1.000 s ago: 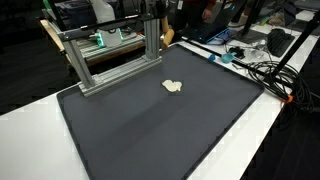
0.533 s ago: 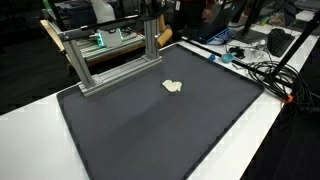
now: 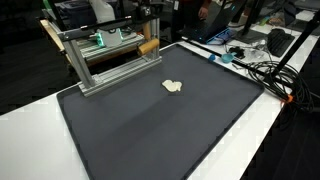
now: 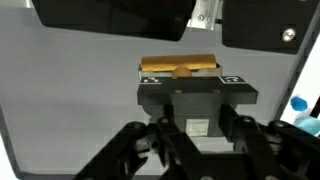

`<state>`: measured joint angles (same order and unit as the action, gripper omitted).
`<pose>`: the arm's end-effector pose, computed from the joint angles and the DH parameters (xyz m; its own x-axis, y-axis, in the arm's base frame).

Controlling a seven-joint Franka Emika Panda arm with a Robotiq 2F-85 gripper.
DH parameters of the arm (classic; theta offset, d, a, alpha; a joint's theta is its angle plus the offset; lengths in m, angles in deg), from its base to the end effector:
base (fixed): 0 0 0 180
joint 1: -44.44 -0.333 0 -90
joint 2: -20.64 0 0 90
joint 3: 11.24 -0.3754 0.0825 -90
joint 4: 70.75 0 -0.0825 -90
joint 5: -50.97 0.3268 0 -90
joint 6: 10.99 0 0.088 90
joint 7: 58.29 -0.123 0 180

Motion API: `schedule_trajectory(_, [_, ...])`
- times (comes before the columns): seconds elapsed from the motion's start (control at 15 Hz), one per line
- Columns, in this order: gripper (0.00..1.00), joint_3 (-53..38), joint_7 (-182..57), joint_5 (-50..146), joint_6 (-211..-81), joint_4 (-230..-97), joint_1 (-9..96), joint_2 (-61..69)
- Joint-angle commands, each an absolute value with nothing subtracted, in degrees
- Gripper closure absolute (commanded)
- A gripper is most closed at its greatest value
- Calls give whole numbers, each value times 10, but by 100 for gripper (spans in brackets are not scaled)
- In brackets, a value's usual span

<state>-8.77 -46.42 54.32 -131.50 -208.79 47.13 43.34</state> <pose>0.3594 -0.0310 0.5313 0.9909 0.0892 0.1009 0.0945 -0.9943 -0.0497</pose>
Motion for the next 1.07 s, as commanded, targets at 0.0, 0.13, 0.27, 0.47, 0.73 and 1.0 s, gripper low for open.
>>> schedule_trajectory(0.0, [78, -92, -476, 513, -1308, -2123, 466, 486])
schedule_trajectory(0.13, [78, -102, -499, 495, -1307, -2140, 469, 503])
schedule_trajectory(0.27, [78, -108, -511, 491, -1303, -2161, 465, 527])
schedule_trajectory(0.47, [78, -116, -527, 495, -1293, -2182, 457, 555])
schedule_trajectory(0.73, [78, -123, -548, 504, -1276, -2205, 448, 592])
schedule_trajectory(1.0, [38, -116, -556, 515, -1273, -2218, 447, 603])
